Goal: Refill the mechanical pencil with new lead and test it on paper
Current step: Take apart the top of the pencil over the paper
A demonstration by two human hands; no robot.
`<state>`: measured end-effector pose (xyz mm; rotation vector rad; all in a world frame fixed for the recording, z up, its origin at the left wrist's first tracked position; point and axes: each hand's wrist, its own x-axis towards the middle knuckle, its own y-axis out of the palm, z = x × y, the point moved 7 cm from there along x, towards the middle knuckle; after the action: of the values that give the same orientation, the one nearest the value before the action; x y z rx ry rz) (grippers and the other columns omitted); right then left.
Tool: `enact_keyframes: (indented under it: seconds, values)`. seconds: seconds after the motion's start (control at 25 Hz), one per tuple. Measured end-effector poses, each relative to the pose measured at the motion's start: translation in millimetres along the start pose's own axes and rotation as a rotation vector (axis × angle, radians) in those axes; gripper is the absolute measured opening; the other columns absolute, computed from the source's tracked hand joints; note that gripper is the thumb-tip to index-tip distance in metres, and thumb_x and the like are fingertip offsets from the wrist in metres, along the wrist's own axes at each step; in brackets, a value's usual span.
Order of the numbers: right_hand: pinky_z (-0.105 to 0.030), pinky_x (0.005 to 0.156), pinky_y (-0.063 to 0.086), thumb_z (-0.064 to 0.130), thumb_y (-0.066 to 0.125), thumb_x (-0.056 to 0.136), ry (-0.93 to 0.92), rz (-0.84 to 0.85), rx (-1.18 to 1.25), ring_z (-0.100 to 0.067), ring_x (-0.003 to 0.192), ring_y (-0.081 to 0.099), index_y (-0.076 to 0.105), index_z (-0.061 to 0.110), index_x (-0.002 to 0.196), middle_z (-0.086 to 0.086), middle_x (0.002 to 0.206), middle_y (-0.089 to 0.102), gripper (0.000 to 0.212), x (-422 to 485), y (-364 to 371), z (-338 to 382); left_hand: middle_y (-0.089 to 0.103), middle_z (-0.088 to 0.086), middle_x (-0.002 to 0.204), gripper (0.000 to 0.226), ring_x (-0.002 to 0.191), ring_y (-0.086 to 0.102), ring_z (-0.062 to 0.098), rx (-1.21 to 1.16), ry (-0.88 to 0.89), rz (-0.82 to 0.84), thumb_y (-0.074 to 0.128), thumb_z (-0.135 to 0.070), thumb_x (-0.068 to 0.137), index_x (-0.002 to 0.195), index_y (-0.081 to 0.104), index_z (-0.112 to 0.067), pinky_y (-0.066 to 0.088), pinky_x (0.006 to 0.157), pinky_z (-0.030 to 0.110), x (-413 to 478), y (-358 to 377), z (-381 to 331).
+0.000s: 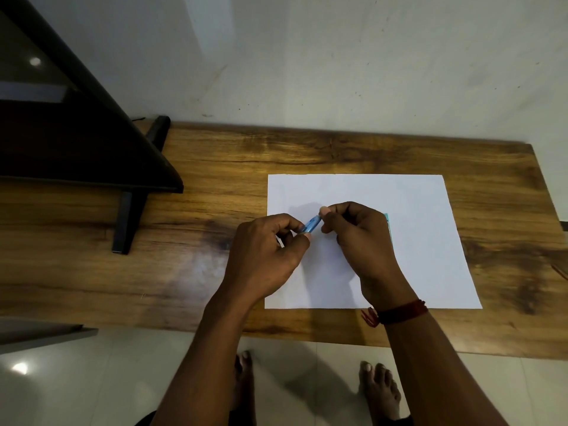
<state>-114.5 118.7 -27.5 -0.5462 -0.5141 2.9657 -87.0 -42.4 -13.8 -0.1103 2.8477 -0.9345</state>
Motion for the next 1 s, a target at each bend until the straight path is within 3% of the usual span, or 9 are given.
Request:
enact_keyframes:
  seconds: [0.2,0.4,0.6,0.8,1.0]
  values:
    - [-0.042,0.088,0.051,0.031,0.063,0.090,-0.036,-0.006,-0.021,-0.014,0.086,0.062,0.071,0.016,0.088,0.003,0.085,0.070,0.018,-1,-2,3,0.062,-0.019,0.071,0.010,0.066,0.060,0.005,0.024,-0.003,-0.006,0.067,-0.035,0.083,0.088,0.073,-0.028,0.044,0.057,0.019,0,0,0]
    - [-0.026,0.074,0.045,0.031,0.062,0.090,-0.139,-0.041,-0.141,-0.006,0.076,0.058,0.067,0.024,0.086,0.018,0.080,0.062,0.010,-4,-3,11,0.066,-0.013,0.076,0.013,0.069,0.060,0.006,-0.006,-0.024,0.021,0.066,-0.032,0.085,0.091,0.074,-0.024,0.043,0.059,0.019,0,1,0]
    - [-0.037,0.075,0.047,0.029,0.060,0.092,-0.017,0.051,0.013,-0.015,0.080,0.057,0.069,0.017,0.090,0.003,0.082,0.067,0.016,1,1,1,0.066,-0.014,0.083,0.010,0.074,0.058,0.005,-0.052,0.038,0.089,0.065,-0.027,0.087,0.093,0.073,-0.022,0.046,0.059,0.020,0,-2,-5]
    - [-0.029,0.065,0.041,0.025,0.056,0.095,0.027,0.111,0.024,-0.012,0.071,0.052,0.067,0.018,0.085,0.003,0.074,0.061,0.016,1,4,-1,0.066,-0.011,0.088,0.014,0.075,0.059,0.008,-0.013,0.049,0.130,0.064,-0.027,0.088,0.098,0.072,-0.022,0.048,0.062,0.023,-1,-2,-5]
    - [-0.022,0.068,0.041,0.027,0.051,0.097,-0.016,0.148,-0.058,-0.012,0.077,0.054,0.065,0.011,0.094,-0.001,0.084,0.063,0.021,1,9,-1,0.068,-0.008,0.091,0.017,0.076,0.058,0.008,0.010,0.028,0.113,0.064,-0.027,0.088,0.101,0.073,-0.019,0.046,0.064,0.024,0,-3,0]
